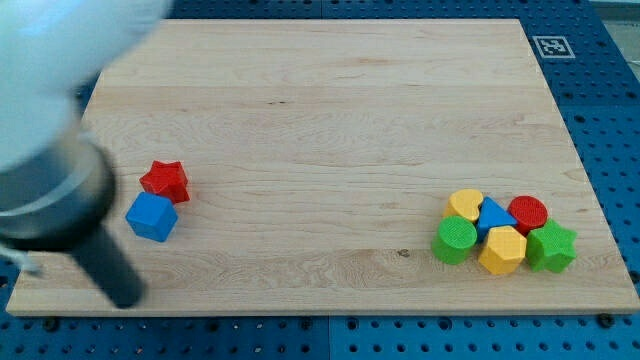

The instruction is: Slide the blue cube to the top left of the green circle

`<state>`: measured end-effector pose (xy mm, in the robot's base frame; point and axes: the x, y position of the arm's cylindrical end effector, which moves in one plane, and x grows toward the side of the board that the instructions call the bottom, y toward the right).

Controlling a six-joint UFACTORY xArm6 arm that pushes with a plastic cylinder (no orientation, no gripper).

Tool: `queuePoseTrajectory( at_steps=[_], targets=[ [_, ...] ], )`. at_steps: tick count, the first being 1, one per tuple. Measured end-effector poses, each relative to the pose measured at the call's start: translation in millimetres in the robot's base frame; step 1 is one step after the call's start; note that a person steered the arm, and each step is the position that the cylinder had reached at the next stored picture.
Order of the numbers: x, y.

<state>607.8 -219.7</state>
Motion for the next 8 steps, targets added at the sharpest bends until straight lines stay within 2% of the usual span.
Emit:
queuePoseTrajectory(
  at_steps=[1,2,3,5,7,8],
  targets=[
    [-46.9,-72.7],
    [-77.3,-79.0],
    [-74.6,-54.1],
    [-56.8,62.1],
    [-62.3,80.5],
    [-78.4,81.0]
  ],
)
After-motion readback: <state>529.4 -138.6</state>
